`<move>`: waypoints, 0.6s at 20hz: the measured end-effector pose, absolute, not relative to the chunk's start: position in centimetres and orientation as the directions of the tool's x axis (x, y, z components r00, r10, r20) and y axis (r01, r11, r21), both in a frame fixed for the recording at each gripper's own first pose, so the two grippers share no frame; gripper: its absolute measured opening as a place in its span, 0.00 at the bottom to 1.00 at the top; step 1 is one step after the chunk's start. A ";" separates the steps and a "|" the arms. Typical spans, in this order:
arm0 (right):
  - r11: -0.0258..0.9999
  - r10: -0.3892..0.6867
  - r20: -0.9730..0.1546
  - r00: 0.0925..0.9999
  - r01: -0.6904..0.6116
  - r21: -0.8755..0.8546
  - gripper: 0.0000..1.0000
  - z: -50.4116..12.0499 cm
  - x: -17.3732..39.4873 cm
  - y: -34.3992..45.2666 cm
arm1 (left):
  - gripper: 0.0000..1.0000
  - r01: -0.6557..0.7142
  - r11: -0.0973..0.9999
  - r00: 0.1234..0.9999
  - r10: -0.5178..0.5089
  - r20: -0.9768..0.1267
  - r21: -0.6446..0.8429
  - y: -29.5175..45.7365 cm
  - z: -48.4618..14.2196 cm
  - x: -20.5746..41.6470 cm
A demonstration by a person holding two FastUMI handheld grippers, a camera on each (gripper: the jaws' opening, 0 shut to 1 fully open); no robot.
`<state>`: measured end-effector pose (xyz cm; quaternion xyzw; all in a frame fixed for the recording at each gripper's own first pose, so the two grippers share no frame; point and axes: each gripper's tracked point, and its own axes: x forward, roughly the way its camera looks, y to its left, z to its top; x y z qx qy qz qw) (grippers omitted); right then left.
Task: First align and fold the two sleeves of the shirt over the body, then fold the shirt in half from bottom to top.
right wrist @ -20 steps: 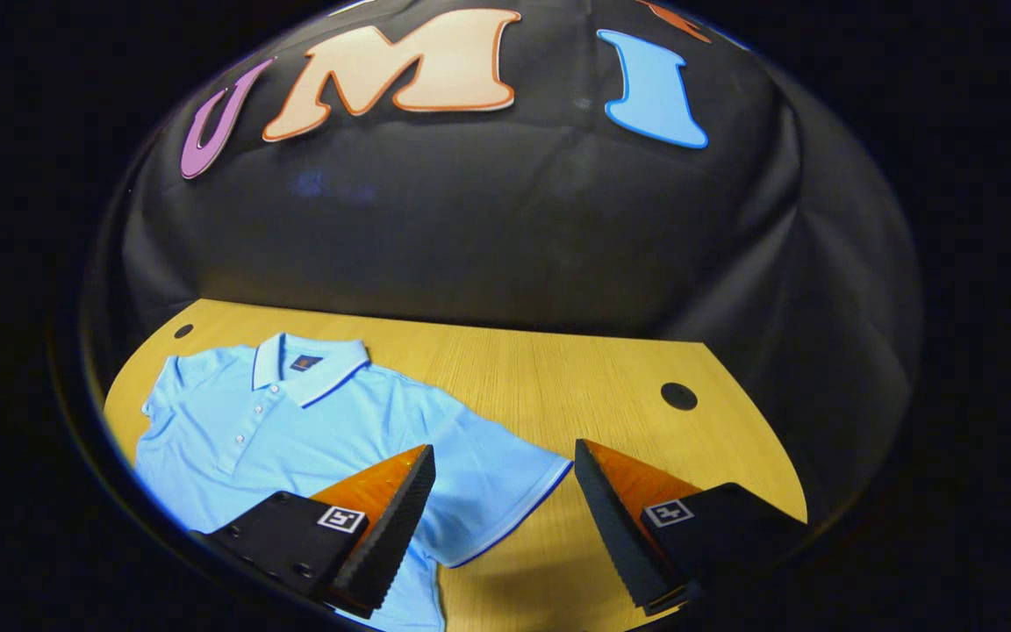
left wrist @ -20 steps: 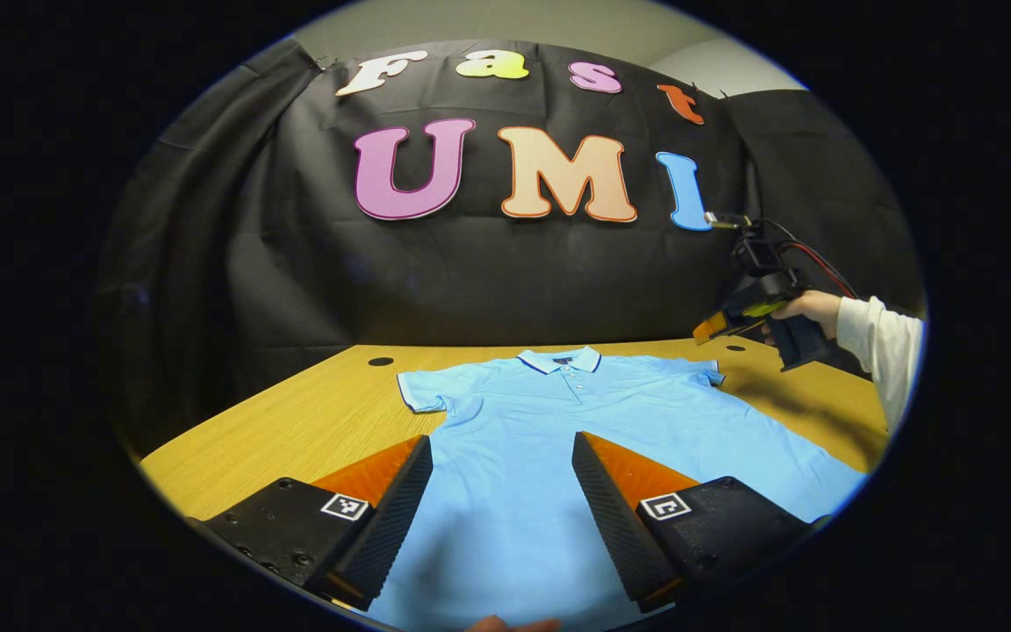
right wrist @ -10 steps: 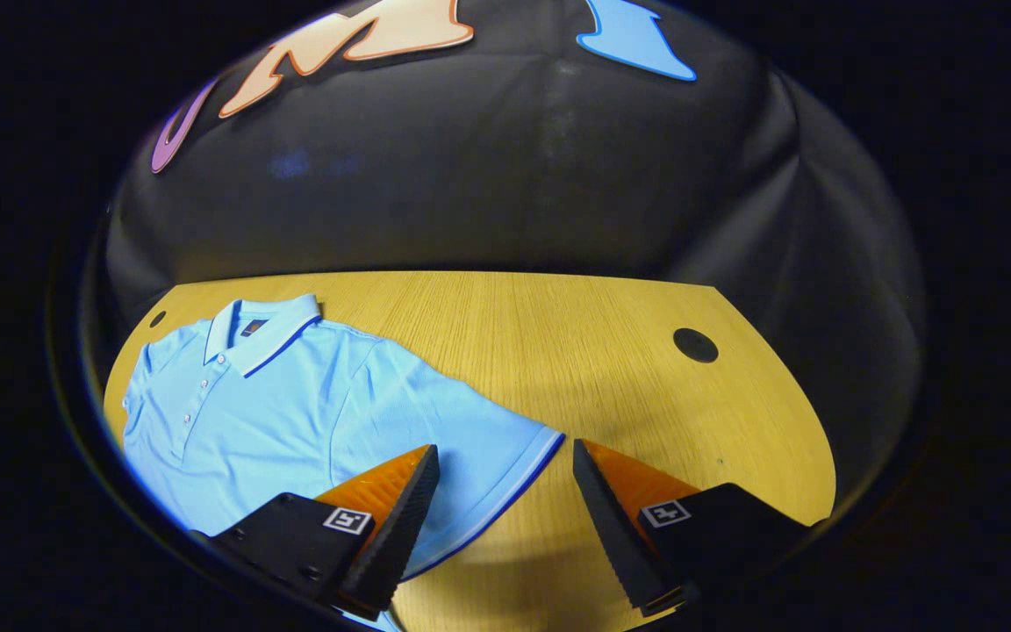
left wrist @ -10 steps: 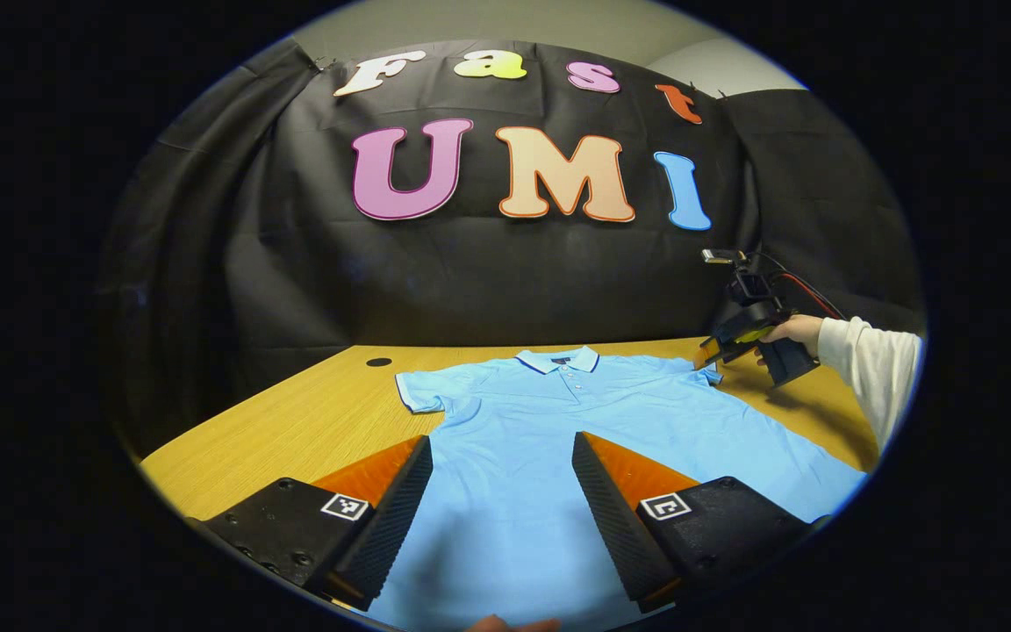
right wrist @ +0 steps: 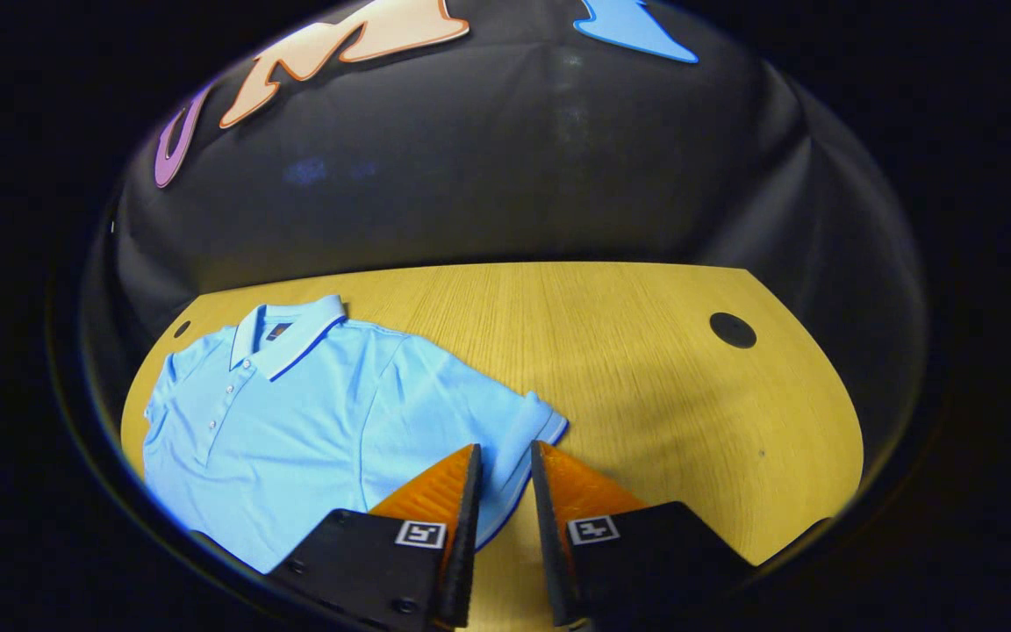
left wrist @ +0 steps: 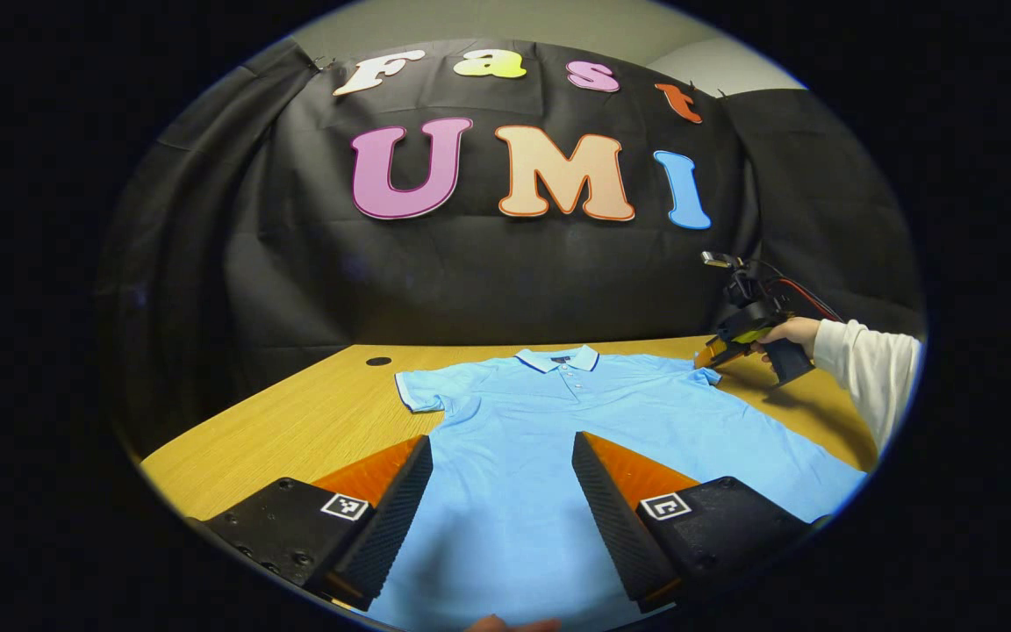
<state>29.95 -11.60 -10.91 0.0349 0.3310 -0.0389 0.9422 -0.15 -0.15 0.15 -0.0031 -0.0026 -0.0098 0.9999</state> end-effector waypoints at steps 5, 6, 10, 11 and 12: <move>0.994 -0.052 -0.634 0.772 0.104 0.045 0.02 -10.8 29.8 -11.3 | 0.96 0.019 1.000 1.000 -0.019 0.005 -0.006 -0.1 0.0 -0.1; 0.994 -0.056 -0.628 0.776 0.103 0.037 0.03 -10.6 29.7 -11.4 | 0.96 0.019 1.000 1.000 -0.019 0.005 -0.006 -0.1 0.1 -0.1; 0.994 -0.001 -0.572 0.820 0.061 0.086 0.03 -7.6 30.1 -8.7 | 0.95 0.023 1.000 1.000 -0.023 0.003 -0.002 -0.2 -0.2 0.0; 0.993 0.027 -0.549 0.835 0.040 0.110 0.02 -6.5 30.3 -7.4 | 0.95 0.023 1.000 1.000 -0.023 0.004 -0.002 -0.2 -0.1 0.0; 0.992 0.053 -0.523 0.851 0.016 0.126 0.02 -5.6 30.3 -6.2 | 0.96 0.023 1.000 1.000 -0.023 0.005 -0.002 -0.1 -0.1 0.0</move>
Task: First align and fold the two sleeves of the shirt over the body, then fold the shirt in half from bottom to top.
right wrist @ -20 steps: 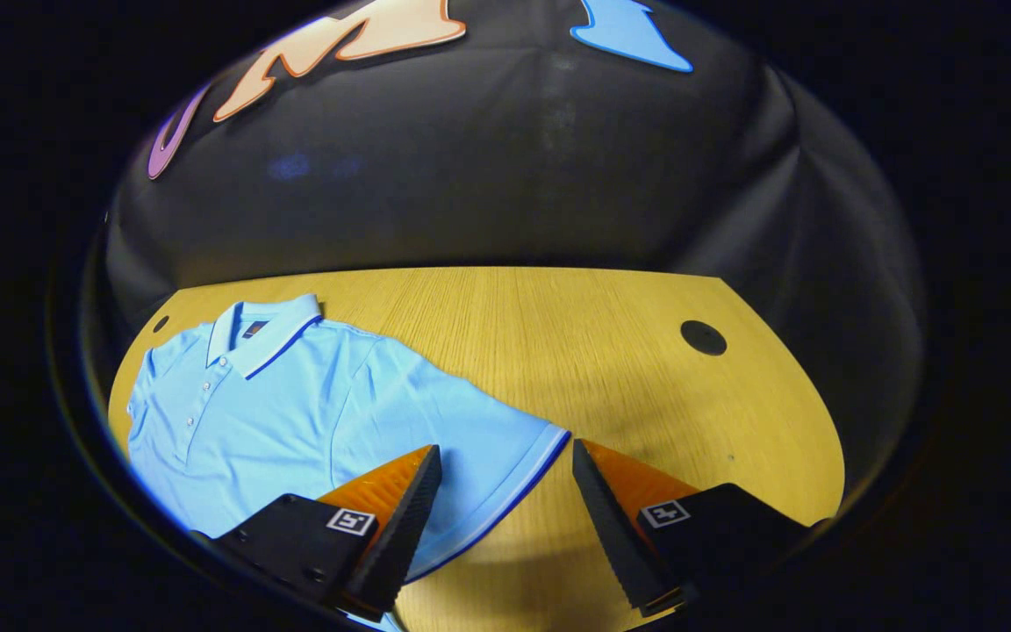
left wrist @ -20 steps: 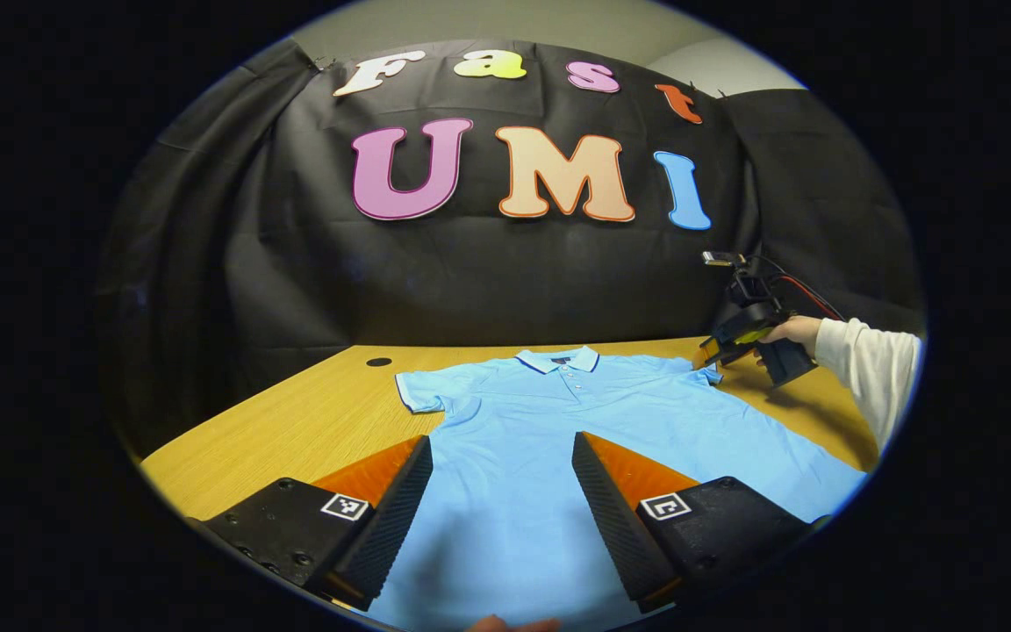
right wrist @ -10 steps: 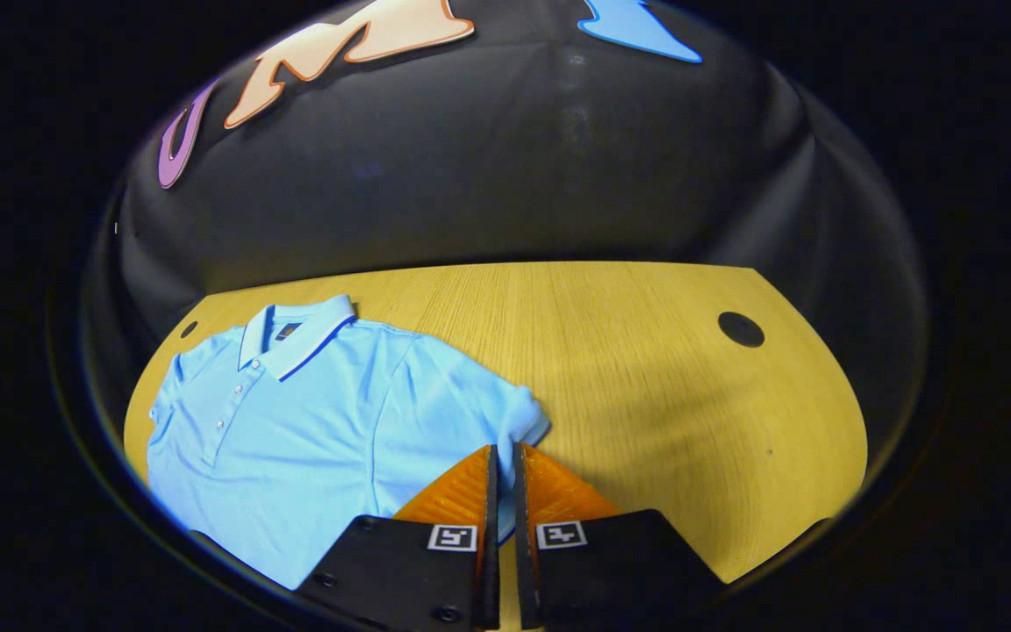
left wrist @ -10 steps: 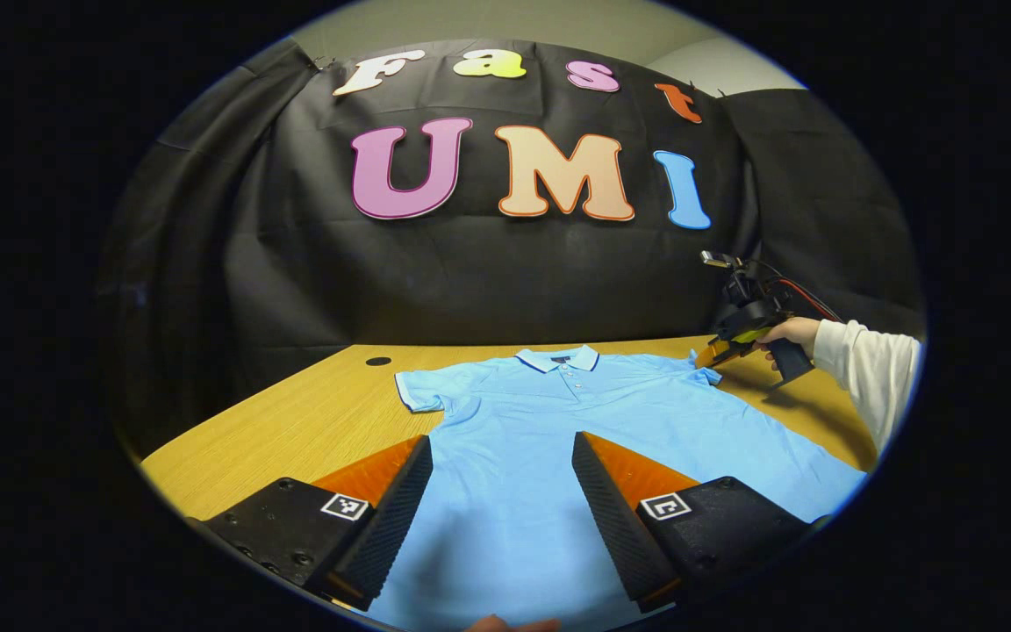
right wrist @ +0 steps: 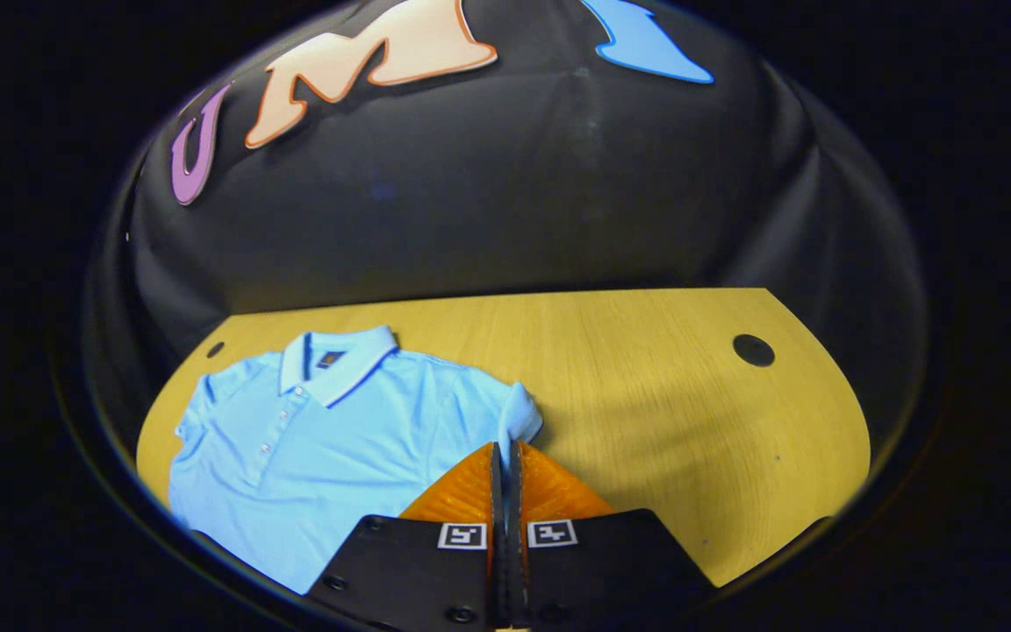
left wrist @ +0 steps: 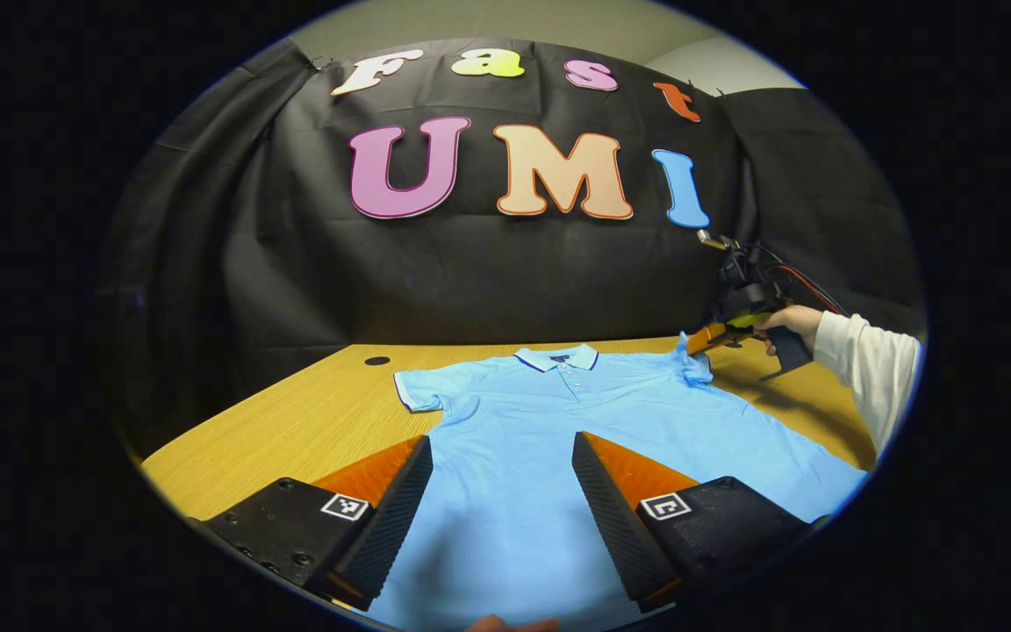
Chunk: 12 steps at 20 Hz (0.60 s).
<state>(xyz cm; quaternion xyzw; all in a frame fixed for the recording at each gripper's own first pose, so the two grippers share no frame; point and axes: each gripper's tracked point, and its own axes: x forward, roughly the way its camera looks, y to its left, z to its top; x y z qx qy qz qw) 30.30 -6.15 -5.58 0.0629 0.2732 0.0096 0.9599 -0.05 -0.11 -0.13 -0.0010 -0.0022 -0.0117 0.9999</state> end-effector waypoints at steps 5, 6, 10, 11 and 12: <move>0.979 0.169 -0.485 0.858 -0.088 0.185 0.02 -5.0 30.4 0.4 | 0.96 0.027 1.000 1.000 -0.027 0.012 -0.004 -0.2 0.0 -0.1; 0.973 0.192 -0.488 0.852 -0.102 0.205 0.02 -5.6 30.6 1.7 | 0.96 0.028 1.000 1.000 -0.028 0.013 -0.004 -0.2 0.0 -0.1; 0.955 0.264 -0.521 0.812 -0.144 0.259 0.04 -8.3 30.7 5.5 | 0.96 0.029 1.000 1.000 -0.029 0.013 -0.003 -0.1 0.0 -0.1; 0.948 0.291 -0.521 0.803 -0.167 0.272 0.04 -8.4 30.5 6.4 | 0.96 0.029 1.000 1.000 -0.029 0.012 -0.004 -0.2 0.0 0.0; 0.942 0.310 -0.520 0.796 -0.184 0.281 0.09 -8.7 30.4 7.2 | 0.96 0.029 1.000 1.000 -0.029 0.012 -0.004 -0.2 -0.1 -0.1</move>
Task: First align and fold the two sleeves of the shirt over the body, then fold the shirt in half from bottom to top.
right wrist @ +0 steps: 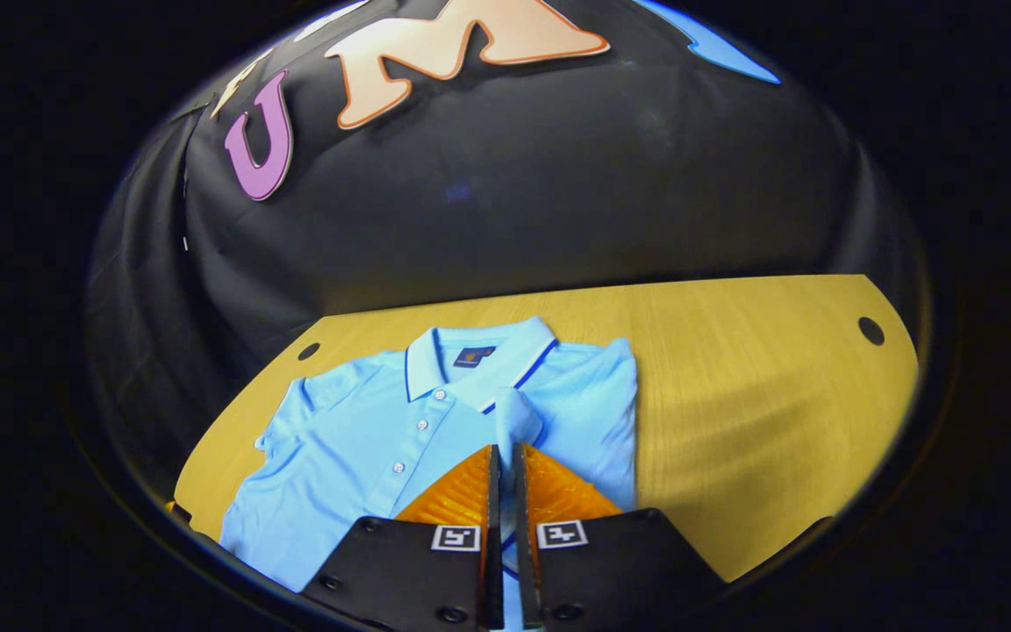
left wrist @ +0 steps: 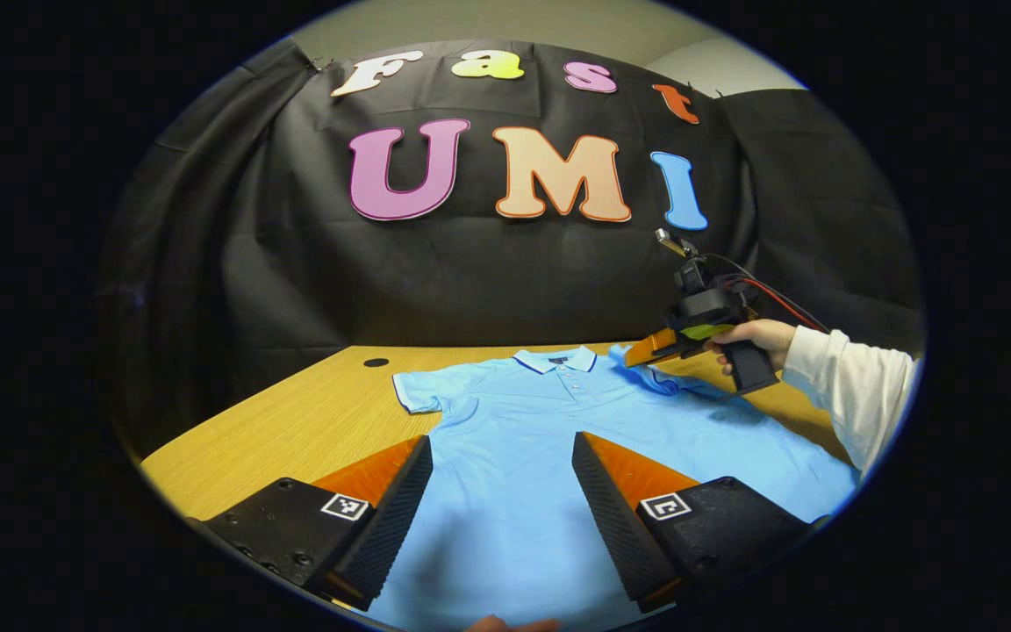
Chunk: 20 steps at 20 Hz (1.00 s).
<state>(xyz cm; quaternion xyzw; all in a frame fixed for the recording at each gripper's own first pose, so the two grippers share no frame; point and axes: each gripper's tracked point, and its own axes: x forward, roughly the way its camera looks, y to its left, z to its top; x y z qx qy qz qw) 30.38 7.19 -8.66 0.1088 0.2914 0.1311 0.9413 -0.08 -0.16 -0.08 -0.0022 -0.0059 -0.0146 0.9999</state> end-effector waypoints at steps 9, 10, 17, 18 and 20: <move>0.908 0.404 -0.450 0.797 -0.289 0.303 0.98 -5.2 27.1 10.5 | 0.96 0.025 1.000 1.000 -0.025 0.010 -0.007 0.0 -0.1 0.0; 0.903 0.413 -0.428 0.804 -0.301 0.305 0.98 -4.3 26.2 10.7 | 0.96 0.023 1.000 1.000 -0.023 0.010 -0.008 0.0 -0.1 0.0; 0.904 0.402 -0.301 0.865 -0.322 0.280 0.98 -0.4 16.5 7.4 | 0.96 0.023 0.999 0.999 -0.024 -0.027 -0.028 0.2 -0.6 0.3; 0.903 0.398 -0.278 0.874 -0.320 0.287 0.98 -0.1 14.8 6.8 | 0.96 0.042 0.998 0.998 -0.044 -0.041 -0.046 -0.2 -0.8 0.3; 0.898 0.394 -0.249 0.885 -0.311 0.312 0.98 -0.1 11.1 5.3 | 0.95 0.075 0.993 0.995 -0.080 -0.057 -0.086 -0.5 -0.6 0.5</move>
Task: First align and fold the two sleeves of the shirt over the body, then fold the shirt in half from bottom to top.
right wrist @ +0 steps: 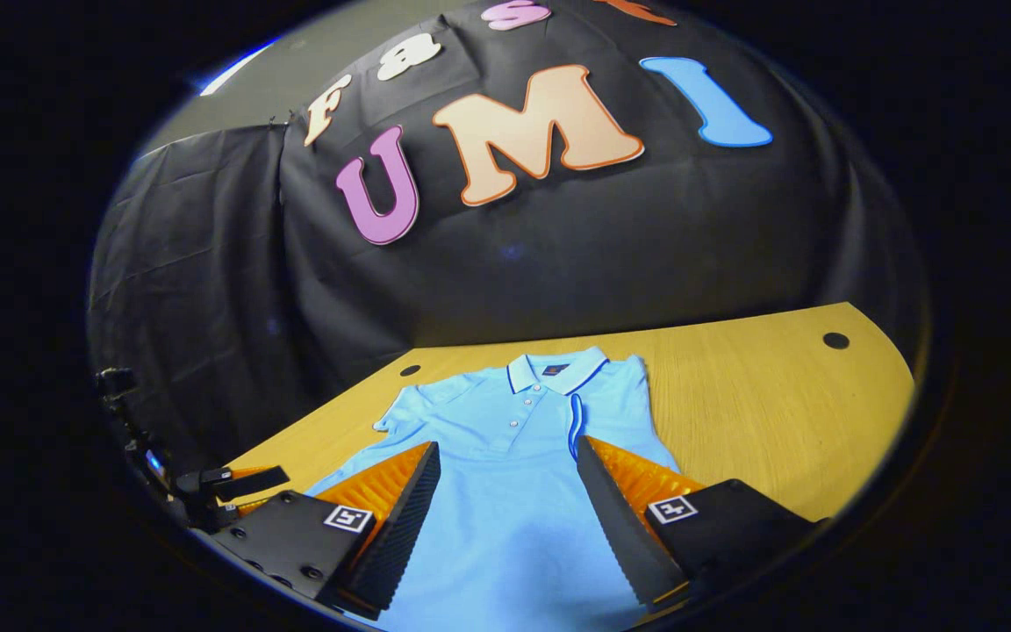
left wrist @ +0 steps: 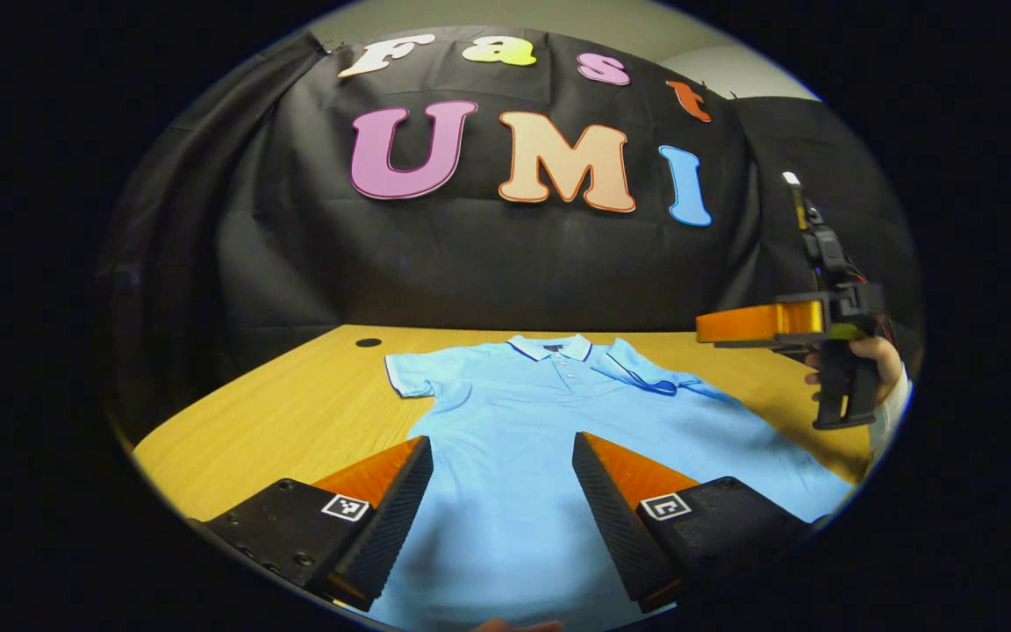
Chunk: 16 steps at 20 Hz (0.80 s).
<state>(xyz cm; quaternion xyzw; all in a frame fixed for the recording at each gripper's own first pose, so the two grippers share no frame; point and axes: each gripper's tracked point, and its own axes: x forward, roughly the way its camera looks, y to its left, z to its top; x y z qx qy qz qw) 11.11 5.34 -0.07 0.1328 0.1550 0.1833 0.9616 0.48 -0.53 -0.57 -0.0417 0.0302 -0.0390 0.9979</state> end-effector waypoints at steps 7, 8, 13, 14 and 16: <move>0.926 0.285 -0.197 0.938 -0.215 0.311 0.97 -1.0 4.2 -0.7 | 0.95 0.099 0.991 0.992 -0.105 -0.068 -0.087 2.3 2.7 3.9; 0.928 0.277 -0.191 0.942 -0.211 0.306 0.97 -1.1 3.7 -0.9 | 0.95 0.095 0.993 0.993 -0.100 -0.069 -0.071 3.1 3.3 4.8; 0.928 0.302 -0.205 0.931 -0.238 0.288 0.97 -2.3 2.7 -0.1 | 0.95 0.088 0.994 0.993 -0.092 -0.072 -0.066 6.5 6.4 9.7; 0.929 0.304 -0.204 0.931 -0.241 0.281 0.98 -2.2 2.6 -0.1 | 0.95 0.086 0.994 0.993 -0.091 -0.076 -0.069 7.0 6.8 10.9; 0.928 0.309 -0.203 0.929 -0.248 0.279 0.98 -2.1 2.4 0.0 | 0.94 0.058 0.995 0.993 -0.066 -0.099 -0.081 8.7 7.2 13.6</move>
